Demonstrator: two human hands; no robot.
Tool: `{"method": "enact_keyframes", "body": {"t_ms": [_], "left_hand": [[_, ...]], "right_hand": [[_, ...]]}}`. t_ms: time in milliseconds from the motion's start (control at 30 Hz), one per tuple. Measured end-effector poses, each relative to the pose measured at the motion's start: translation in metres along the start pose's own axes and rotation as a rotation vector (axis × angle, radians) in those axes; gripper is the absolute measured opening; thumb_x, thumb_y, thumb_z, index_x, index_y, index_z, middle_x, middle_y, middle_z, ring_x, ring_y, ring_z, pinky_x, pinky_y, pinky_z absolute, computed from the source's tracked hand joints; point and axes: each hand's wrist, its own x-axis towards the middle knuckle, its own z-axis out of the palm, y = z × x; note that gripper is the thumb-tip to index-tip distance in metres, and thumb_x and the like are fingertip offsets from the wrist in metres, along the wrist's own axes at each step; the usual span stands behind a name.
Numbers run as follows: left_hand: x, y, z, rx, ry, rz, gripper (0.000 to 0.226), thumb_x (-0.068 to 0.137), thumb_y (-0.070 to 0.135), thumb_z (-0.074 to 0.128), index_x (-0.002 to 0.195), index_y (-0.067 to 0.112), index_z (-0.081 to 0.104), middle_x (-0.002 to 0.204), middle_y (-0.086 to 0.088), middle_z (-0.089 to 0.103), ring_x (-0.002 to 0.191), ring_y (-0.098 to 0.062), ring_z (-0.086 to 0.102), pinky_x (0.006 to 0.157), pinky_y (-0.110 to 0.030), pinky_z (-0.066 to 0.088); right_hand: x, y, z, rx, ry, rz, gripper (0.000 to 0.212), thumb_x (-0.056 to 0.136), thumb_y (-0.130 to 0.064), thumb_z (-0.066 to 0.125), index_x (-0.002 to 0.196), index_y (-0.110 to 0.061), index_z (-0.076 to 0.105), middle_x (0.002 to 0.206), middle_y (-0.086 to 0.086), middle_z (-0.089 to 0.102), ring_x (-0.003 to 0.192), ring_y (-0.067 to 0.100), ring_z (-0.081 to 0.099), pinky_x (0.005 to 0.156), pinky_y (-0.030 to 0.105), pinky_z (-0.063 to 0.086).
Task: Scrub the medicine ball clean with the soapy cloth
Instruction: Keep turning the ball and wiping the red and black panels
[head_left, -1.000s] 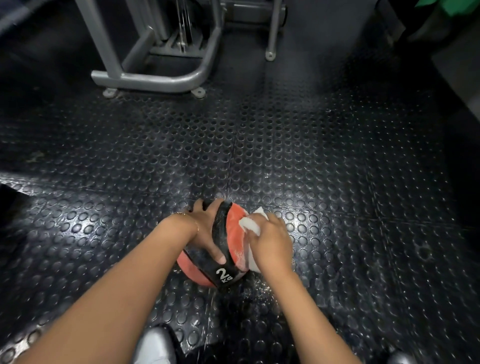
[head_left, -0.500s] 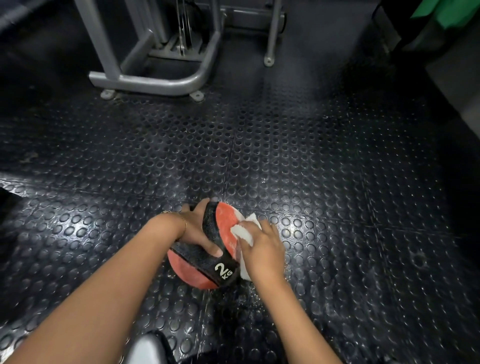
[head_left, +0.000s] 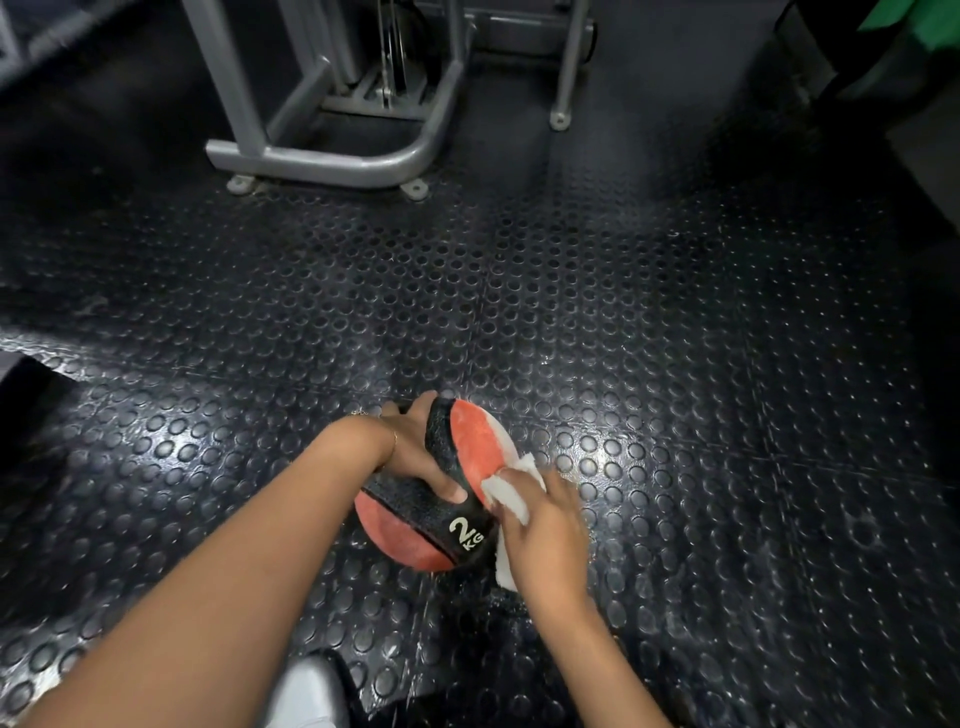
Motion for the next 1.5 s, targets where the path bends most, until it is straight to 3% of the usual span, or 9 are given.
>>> {"method": "enact_keyframes", "body": {"t_ms": [167, 633, 800, 933, 1033, 1167, 1300, 1367, 1500], "left_hand": [[-0.002, 0.008, 0.0, 0.011, 0.019, -0.027, 0.137, 0.055, 0.06, 0.08, 0.145, 0.036, -0.02, 0.155, -0.011, 0.001, 0.14, -0.037, 0.017, 0.109, -0.051, 0.031], [-0.004, 0.003, -0.002, -0.029, 0.027, -0.033, 0.137, 0.052, 0.063, 0.08, 0.145, 0.038, -0.018, 0.157, -0.008, -0.001, 0.141, -0.035, 0.013, 0.099, -0.053, 0.042], [-0.005, 0.003, -0.002, -0.027, 0.028, -0.02, 0.134, 0.054, 0.061, 0.08, 0.146, 0.037, -0.015, 0.156, -0.008, 0.004, 0.141, -0.033, 0.013, 0.101, -0.052, 0.04], [-0.006, 0.002, 0.0, 0.032, 0.015, -0.011, 0.139, 0.05, 0.063, 0.081, 0.144, 0.039, -0.018, 0.153, -0.012, 0.006, 0.141, -0.034, 0.016, 0.111, -0.049, 0.028], [-0.01, 0.0, 0.005, 0.053, 0.002, 0.03, 0.141, 0.051, 0.055, 0.085, 0.142, 0.041, -0.023, 0.154, -0.011, -0.004, 0.141, -0.036, 0.014, 0.113, -0.049, 0.026], [-0.012, 0.002, 0.005, 0.145, -0.033, 0.062, 0.143, 0.054, 0.044, 0.088, 0.141, 0.04, -0.026, 0.155, -0.007, -0.02, 0.143, -0.036, 0.009, 0.112, -0.049, 0.027], [-0.014, 0.012, 0.004, 0.149, -0.067, 0.026, 0.141, 0.058, 0.049, 0.084, 0.138, 0.039, -0.032, 0.15, -0.007, -0.034, 0.144, -0.035, 0.0, 0.113, -0.047, 0.028], [-0.019, 0.016, 0.007, 0.156, -0.051, 0.01, 0.141, 0.06, 0.045, 0.084, 0.138, 0.038, -0.033, 0.15, -0.009, -0.034, 0.144, -0.036, 0.004, 0.111, -0.048, 0.029], [-0.023, 0.017, 0.011, 0.225, -0.034, 0.031, 0.137, 0.062, 0.042, 0.084, 0.142, 0.036, -0.028, 0.153, -0.008, -0.028, 0.143, -0.037, 0.007, 0.111, -0.048, 0.029]], "right_hand": [[0.024, -0.007, 0.002, -0.021, 0.025, -0.045, 0.034, 0.084, -0.019, 0.061, 0.117, -0.026, 0.061, 0.116, -0.002, 0.052, 0.11, 0.019, 0.042, 0.083, 0.029, 0.035], [0.015, 0.004, 0.012, -0.009, 0.124, -0.122, 0.035, 0.071, -0.007, 0.071, 0.104, -0.02, 0.068, 0.099, 0.003, 0.06, 0.092, 0.025, 0.052, 0.071, 0.03, 0.04], [0.007, 0.018, 0.013, 0.039, 0.1, 0.0, 0.032, 0.08, -0.011, 0.066, 0.11, -0.021, 0.066, 0.11, 0.003, 0.057, 0.105, 0.025, 0.048, 0.078, 0.028, 0.038], [0.029, 0.002, 0.008, 0.031, 0.036, -0.007, 0.03, 0.085, -0.023, 0.059, 0.115, -0.027, 0.062, 0.114, -0.004, 0.053, 0.109, 0.019, 0.042, 0.085, 0.03, 0.037], [0.043, -0.004, 0.0, 0.021, -0.01, 0.038, 0.026, 0.088, -0.025, 0.055, 0.112, -0.029, 0.062, 0.11, -0.004, 0.053, 0.108, 0.018, 0.043, 0.074, 0.026, 0.032], [0.023, -0.002, -0.005, -0.006, -0.046, -0.048, 0.03, 0.085, -0.022, 0.059, 0.113, -0.03, 0.062, 0.119, -0.002, 0.054, 0.113, 0.022, 0.044, 0.088, 0.031, 0.037], [-0.005, 0.002, 0.002, -0.088, 0.013, -0.155, 0.038, 0.059, -0.015, 0.077, 0.094, -0.03, 0.069, 0.091, -0.004, 0.062, 0.085, 0.021, 0.057, 0.065, 0.029, 0.046], [-0.011, 0.001, 0.007, -0.1, 0.033, -0.171, 0.038, 0.058, -0.015, 0.077, 0.092, -0.03, 0.068, 0.087, -0.005, 0.06, 0.082, 0.02, 0.055, 0.063, 0.028, 0.047], [-0.006, 0.0, 0.002, -0.045, 0.013, -0.07, 0.035, 0.075, -0.018, 0.069, 0.108, -0.027, 0.065, 0.106, -0.002, 0.058, 0.103, 0.022, 0.051, 0.079, 0.031, 0.043]]}}
